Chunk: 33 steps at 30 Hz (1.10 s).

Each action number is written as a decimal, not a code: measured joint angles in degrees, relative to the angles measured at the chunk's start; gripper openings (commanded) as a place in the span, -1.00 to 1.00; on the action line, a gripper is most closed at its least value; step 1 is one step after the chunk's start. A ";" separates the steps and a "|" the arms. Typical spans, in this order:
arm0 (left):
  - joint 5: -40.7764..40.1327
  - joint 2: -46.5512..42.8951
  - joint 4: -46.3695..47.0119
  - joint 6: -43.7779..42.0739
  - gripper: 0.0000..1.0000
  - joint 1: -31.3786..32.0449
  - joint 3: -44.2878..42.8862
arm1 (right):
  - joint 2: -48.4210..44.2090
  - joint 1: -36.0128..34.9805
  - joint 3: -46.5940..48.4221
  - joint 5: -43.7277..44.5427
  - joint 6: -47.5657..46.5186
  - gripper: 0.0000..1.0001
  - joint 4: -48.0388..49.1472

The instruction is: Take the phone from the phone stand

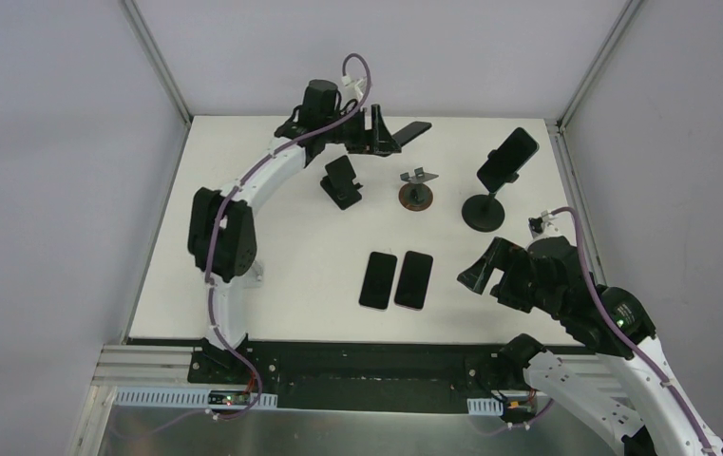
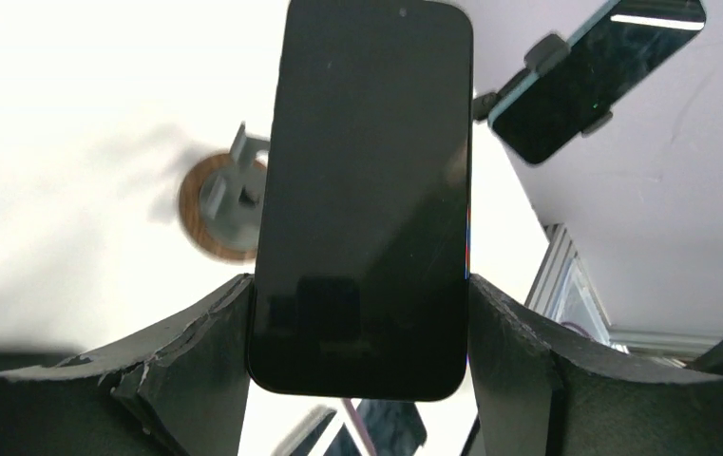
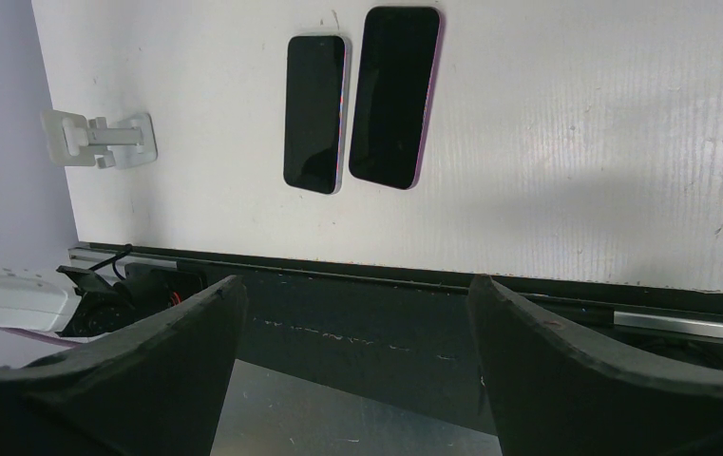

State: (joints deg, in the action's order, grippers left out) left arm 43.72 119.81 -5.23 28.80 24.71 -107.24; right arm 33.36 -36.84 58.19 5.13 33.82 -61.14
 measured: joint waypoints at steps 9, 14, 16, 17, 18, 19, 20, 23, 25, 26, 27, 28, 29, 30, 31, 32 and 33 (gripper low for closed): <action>-16.65 -33.38 -0.15 -5.75 -1.00 1.53 31.01 | 0.00 0.00 -0.87 -0.07 0.00 0.79 0.02; -26.21 -48.78 -0.90 -7.43 -1.00 5.38 46.18 | 0.13 0.00 -1.70 -0.09 -0.02 0.79 0.13; -30.73 -53.77 -2.47 -7.61 -1.00 7.89 51.76 | 0.44 0.00 -1.84 -0.22 -0.02 0.79 0.33; -32.61 -55.78 -3.67 -7.56 -1.00 9.18 54.01 | 0.66 0.00 -1.86 -0.31 0.00 0.79 0.52; -34.62 -57.44 -4.66 -7.50 -1.00 10.45 56.00 | 0.87 0.00 -1.86 -0.35 0.00 0.79 0.70; -37.07 -59.01 -5.29 -7.30 -1.00 11.82 58.03 | 1.07 0.00 -1.88 -0.46 0.00 0.79 0.85; -39.30 -60.81 -5.92 -6.95 -1.00 13.40 60.39 | 1.27 0.00 -1.92 -0.50 0.00 0.79 1.09; -45.77 -65.24 -7.10 -5.20 -1.00 16.65 66.55 | 1.60 0.00 -2.32 -0.57 0.00 0.79 1.49; -49.33 -66.62 -7.85 -3.82 -1.00 18.18 69.77 | 1.84 0.00 -2.69 -0.72 0.00 0.78 1.53; -51.58 -66.64 -8.09 -2.99 -1.00 18.95 71.32 | 1.95 0.00 -2.73 -0.79 0.00 0.79 1.55; -53.05 -66.20 -8.15 -2.49 -1.00 19.39 72.24 | 2.01 0.00 -2.78 -0.90 0.00 0.78 1.62; -54.47 -65.42 -8.28 -2.12 -1.00 19.87 72.85 | 2.08 0.00 -2.80 -0.92 0.00 0.79 1.68; -55.41 -64.26 -8.35 -1.86 -1.00 20.24 73.13 | 2.08 0.00 -2.82 -0.94 0.00 0.78 1.77; -56.04 -63.23 -8.37 -1.66 -1.00 20.39 73.22 | 2.08 0.00 -2.82 -0.96 0.02 0.79 1.75; -56.85 -61.86 -8.33 -1.27 -1.00 20.74 73.22 | 2.08 0.00 -2.82 -0.98 0.02 0.78 1.77; -57.55 -60.48 -8.20 -0.87 -1.00 21.09 73.22 | 2.08 0.00 -2.82 -1.03 0.02 0.78 1.77; -58.18 -59.25 -8.07 -0.61 -1.00 21.29 73.22 | 2.08 0.00 -2.82 -1.07 0.02 0.78 1.75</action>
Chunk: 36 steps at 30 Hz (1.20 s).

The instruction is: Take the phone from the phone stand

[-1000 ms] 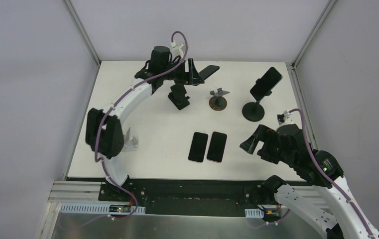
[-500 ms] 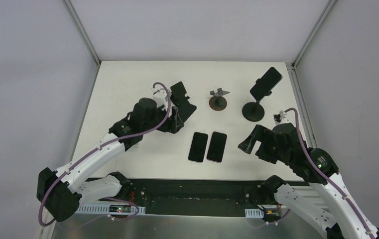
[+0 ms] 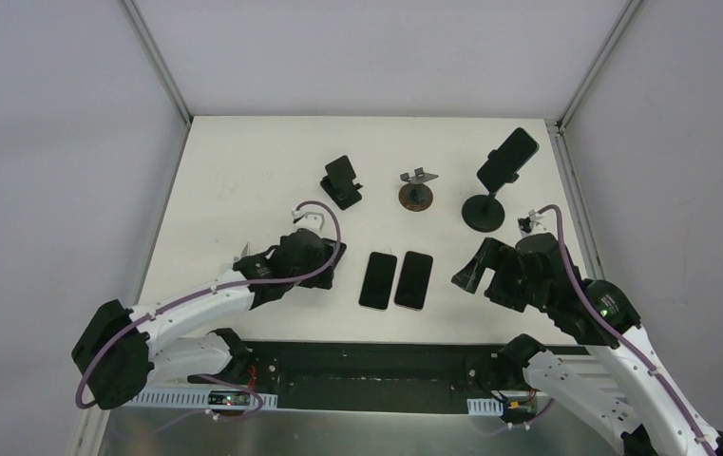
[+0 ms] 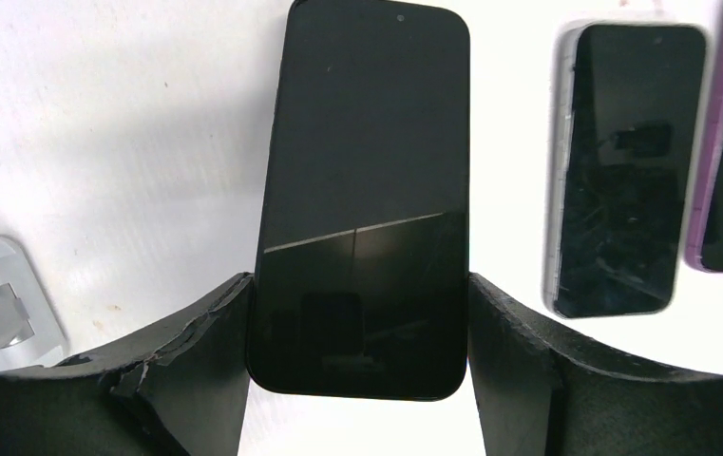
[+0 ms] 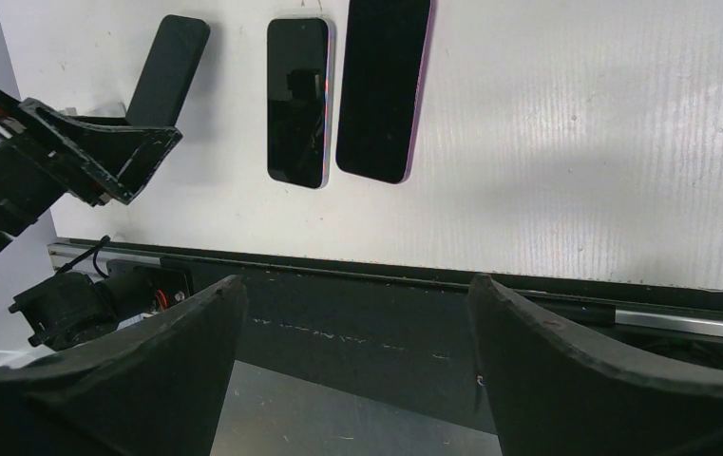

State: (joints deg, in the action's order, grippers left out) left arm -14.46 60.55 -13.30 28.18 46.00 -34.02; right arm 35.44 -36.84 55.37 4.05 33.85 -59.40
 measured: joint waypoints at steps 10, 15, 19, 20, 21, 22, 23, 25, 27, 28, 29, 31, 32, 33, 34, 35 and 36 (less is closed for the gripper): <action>-5.53 9.57 1.03 4.26 -1.00 4.79 -1.14 | 0.00 0.00 -0.02 -0.04 0.02 0.78 0.02; -5.81 14.23 2.14 7.08 -0.99 6.27 -3.26 | 0.04 0.00 -0.31 -0.02 0.02 0.78 0.04; -5.66 19.32 2.67 9.11 -0.77 8.04 -5.42 | 0.15 0.00 -0.48 -0.02 0.02 0.78 0.04; -5.62 20.41 2.78 9.81 -0.69 8.48 -5.77 | 0.17 0.00 -0.48 -0.02 0.02 0.79 0.02; -5.57 21.03 2.84 10.36 -0.55 8.83 -5.90 | 0.17 0.00 -0.48 -0.02 0.02 0.78 0.02; -5.62 21.44 2.89 10.75 -0.45 8.90 -5.95 | 0.15 0.00 -0.48 0.00 0.02 0.79 0.02; -5.70 21.62 2.95 11.28 -0.39 9.22 -6.03 | 0.15 0.00 -0.50 0.00 0.02 0.78 0.02; -5.75 21.73 2.99 12.15 -0.20 9.57 -6.12 | 0.07 0.00 -0.68 0.02 0.02 0.79 0.07; -6.05 22.10 3.02 12.83 0.02 9.99 -6.25 | 0.02 0.00 -1.01 0.02 0.00 0.78 0.00; -6.29 22.45 2.97 13.00 0.09 10.29 -6.49 | 0.02 0.00 -1.09 0.02 0.00 0.78 0.02; -6.67 22.86 2.80 13.16 0.13 10.49 -6.80 | 0.04 0.00 -1.11 0.02 0.02 0.78 0.00; -7.10 23.23 2.49 13.33 0.26 10.67 -7.08 | 0.11 0.00 -1.11 0.02 0.00 0.78 0.02; -7.13 23.34 2.34 13.42 0.39 10.67 -7.21 | 0.15 0.00 -1.11 0.02 0.00 0.79 0.00; -7.10 23.41 2.21 13.44 0.47 10.64 -7.34 | 0.22 0.00 -1.11 0.04 0.00 0.79 0.02; -7.10 23.43 2.05 13.51 0.51 10.67 -7.41 | 0.26 0.00 -1.11 0.04 0.00 0.79 0.02; -7.13 23.43 1.99 13.66 0.57 10.67 -7.43 | 0.28 0.00 -1.11 0.07 -0.02 0.79 0.02; -7.15 23.43 1.90 13.77 0.64 10.64 -7.43 | 0.31 0.00 -1.11 0.11 -0.02 0.79 0.02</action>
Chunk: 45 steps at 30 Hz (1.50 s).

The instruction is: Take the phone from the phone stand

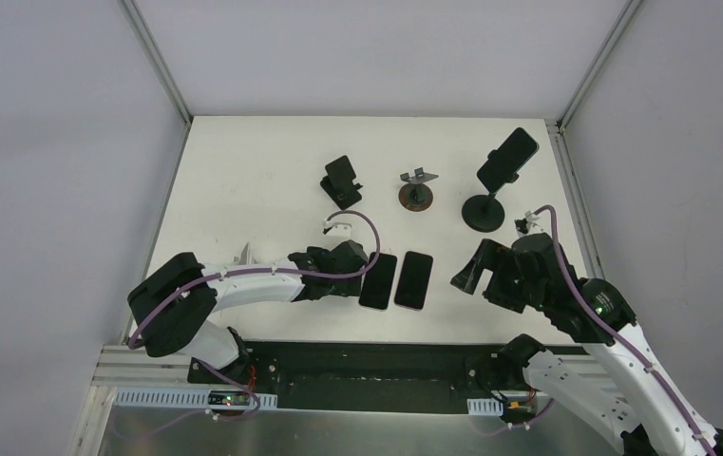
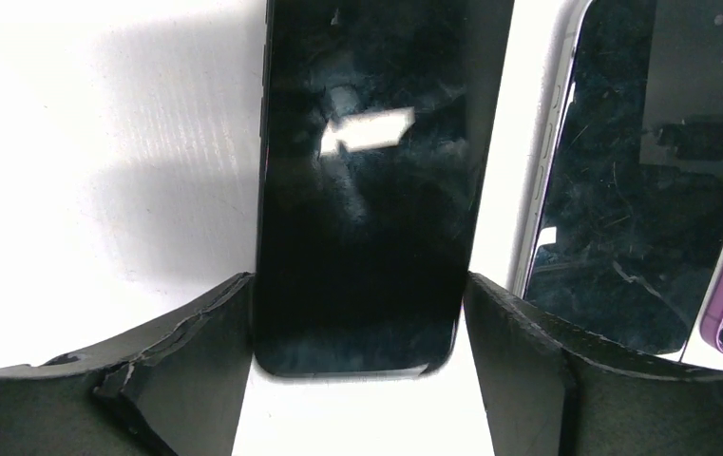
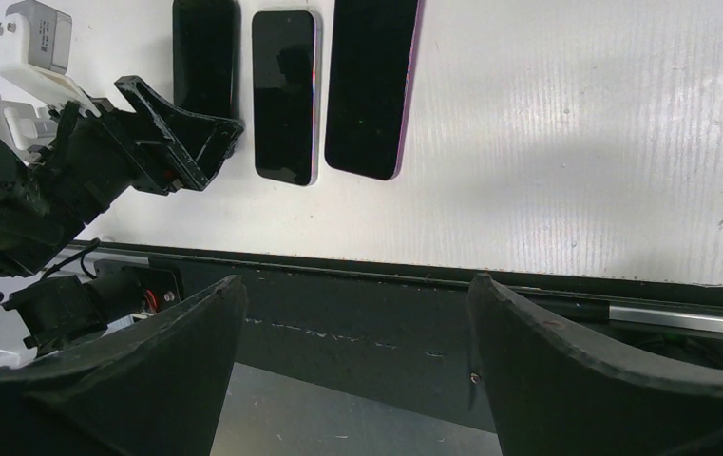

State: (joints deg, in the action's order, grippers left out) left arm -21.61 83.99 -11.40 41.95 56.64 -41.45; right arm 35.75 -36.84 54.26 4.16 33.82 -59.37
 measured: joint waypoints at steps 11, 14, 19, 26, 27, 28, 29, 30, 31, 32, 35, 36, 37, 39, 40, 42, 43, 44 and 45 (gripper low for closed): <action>0.11 -1.46 -4.04 2.19 0.98 0.04 -1.05 | 1.44 0.00 0.76 1.66 -0.50 0.79 -0.50; -0.46 -4.68 -7.17 2.16 0.98 0.04 -1.68 | 2.12 0.00 3.32 4.00 -0.92 0.80 -1.29; -3.72 -13.31 -11.45 0.50 0.98 0.04 -5.35 | 4.00 0.28 9.90 9.55 -2.10 0.82 -3.26; -4.68 -23.58 -12.90 -2.99 0.98 -1.75 -8.26 | 12.76 6.49 21.38 14.49 -3.98 0.84 -4.98; -4.04 -24.52 -13.14 -4.02 0.98 -2.32 -8.44 | 14.19 8.33 22.67 14.43 -4.15 0.84 -4.96; -3.67 -25.20 -13.35 -5.05 0.98 -2.78 -8.55 | 15.74 10.64 24.02 14.16 -4.26 0.84 -4.92; -2.93 -25.77 -13.46 -5.99 0.98 -3.13 -8.61 | 16.74 12.72 24.96 13.92 -4.31 0.84 -4.74; -2.58 -26.29 -13.66 -7.15 0.98 -3.34 -8.61 | 18.10 15.45 25.86 13.18 -4.39 0.84 -4.31; -1.88 -26.67 -13.86 -8.28 0.98 -3.48 -8.61 | 19.37 17.88 26.56 12.68 -4.39 0.84 -3.78; -1.25 -27.06 -14.19 -9.18 0.98 -3.48 -8.61 | 20.63 20.22 27.26 12.13 -4.46 0.84 -3.32; 0.74 -27.52 -14.67 -11.52 0.98 -3.50 -8.61 | 24.22 24.06 29.77 11.58 -5.11 0.84 -2.73; 1.40 -27.52 -14.67 -12.04 0.98 -3.50 -8.61 | 25.64 24.76 30.95 11.61 -5.57 0.85 -2.54; 1.97 -27.50 -14.69 -12.55 0.98 -3.50 -8.59 | 27.10 25.33 32.13 11.63 -6.05 0.85 -2.25; 2.67 -27.50 -14.73 -12.98 0.98 -3.50 -8.52 | 29.75 26.03 34.32 11.85 -6.88 0.85 -1.64; 3.13 -27.50 -14.67 -13.05 0.98 -3.50 -8.39 | 31.26 26.40 35.60 12.04 -7.37 0.85 -1.20; 3.54 -27.58 -14.67 -13.03 0.98 -3.50 -7.91 | 34.23 27.39 38.32 12.44 -8.04 0.86 -0.35; 3.63 -27.67 -14.64 -13.00 0.98 -3.50 -7.56 | 35.80 28.06 39.82 12.72 -8.35 0.86 -0.15; 3.63 -27.87 -14.78 -12.96 0.98 -3.50 -7.13 | 37.27 28.70 41.33 13.05 -8.57 0.86 0.02; 3.63 -27.96 -14.82 -12.92 0.98 -3.50 -6.82 | 39.04 29.44 43.28 13.62 -8.79 0.86 0.09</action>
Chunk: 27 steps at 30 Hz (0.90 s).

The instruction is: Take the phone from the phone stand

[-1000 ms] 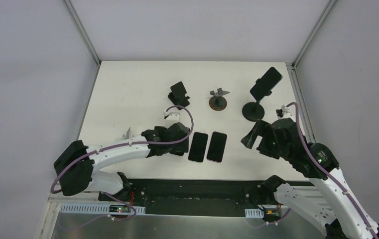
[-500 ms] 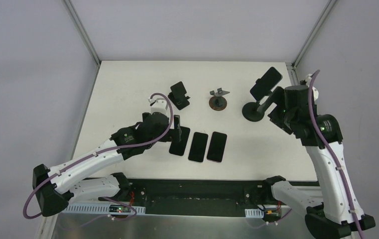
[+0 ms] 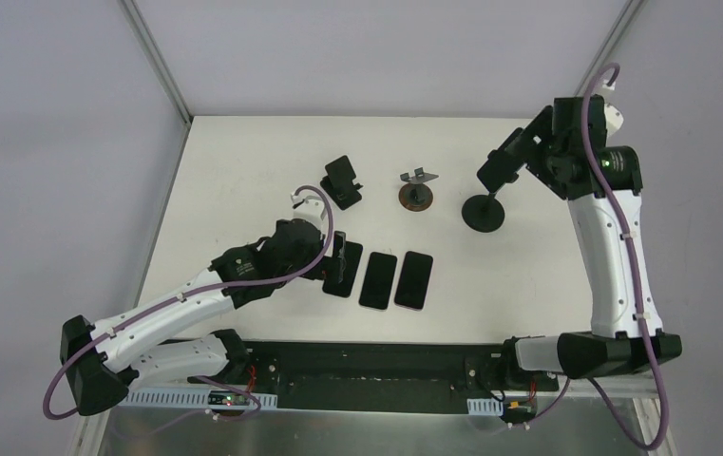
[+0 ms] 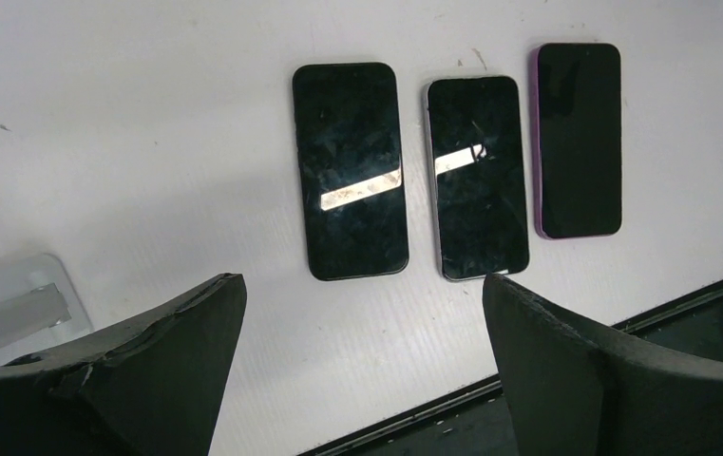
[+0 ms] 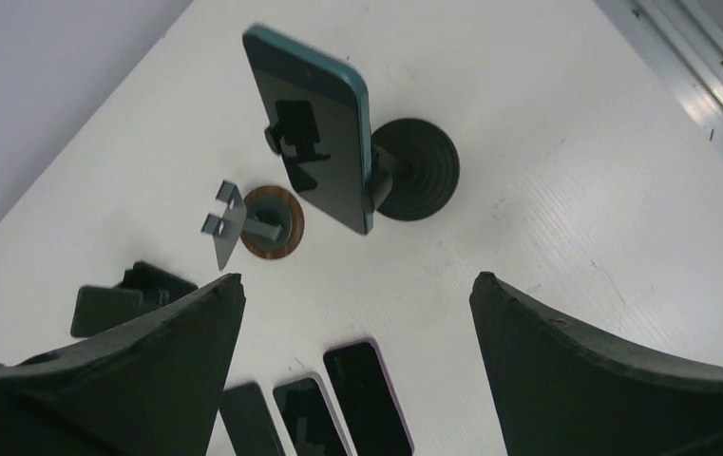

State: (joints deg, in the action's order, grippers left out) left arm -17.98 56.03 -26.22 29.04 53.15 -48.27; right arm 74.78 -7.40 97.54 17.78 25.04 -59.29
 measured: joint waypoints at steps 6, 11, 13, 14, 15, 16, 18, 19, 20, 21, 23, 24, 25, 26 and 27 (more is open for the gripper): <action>-0.02 -0.22 -0.28 0.57 0.98 0.00 1.09 | 9.99 1.88 10.88 4.44 1.11 0.84 -0.09; 0.00 -0.20 -0.26 1.64 0.98 0.00 1.20 | 17.92 1.90 17.79 9.09 6.23 0.85 -2.25; 0.02 -0.15 -0.26 1.90 0.98 0.00 1.20 | 21.97 1.88 22.62 11.39 8.48 0.87 -4.57; 0.04 -0.11 -0.26 2.08 0.98 0.00 1.20 | 23.63 1.84 24.55 12.22 9.35 0.87 -5.27; 0.09 0.00 -0.26 2.16 0.98 0.00 1.20 | 25.42 1.73 26.69 13.27 10.34 0.88 -6.16; 0.17 0.13 -0.26 2.29 0.98 0.00 1.20 | 26.75 1.60 28.06 14.12 11.13 0.88 -6.75; 0.55 0.48 -0.26 2.54 0.98 0.00 1.22 | 28.35 1.33 29.20 15.47 12.35 0.89 -7.74; 0.72 0.66 -0.26 2.62 0.98 0.00 1.22 | 29.03 1.07 29.53 16.31 12.92 0.90 -8.39; 0.94 0.79 -0.26 2.73 0.98 0.00 1.22 | 29.35 0.85 29.55 16.79 13.27 0.91 -8.63; 1.01 0.94 -0.26 2.78 0.98 0.00 1.22 | 29.75 0.50 29.64 17.49 13.60 0.94 -8.98; 1.03 1.07 -0.26 2.91 0.98 0.00 1.27 | 30.42 -0.37 29.86 18.64 14.19 0.97 -9.57; 1.03 1.09 -0.28 2.93 0.98 0.00 1.29 | 30.69 -0.76 29.88 19.19 14.47 0.97 -9.79; 1.03 1.09 -0.28 2.91 0.98 0.00 1.31 | 30.95 -1.05 29.97 19.52 14.56 0.98 -10.03; 1.03 1.09 -0.26 2.93 0.98 0.00 1.31 | 31.32 -1.40 30.12 19.89 14.71 0.98 -10.25; 1.03 1.11 -0.26 2.93 0.98 0.00 1.31 | 31.69 -1.68 30.23 20.26 14.86 0.98 -10.38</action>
State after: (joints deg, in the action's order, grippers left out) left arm -16.95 57.14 -26.48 31.97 53.15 -46.96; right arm 106.48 -9.08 127.76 38.04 39.90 -69.67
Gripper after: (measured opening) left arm 0.990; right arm 0.986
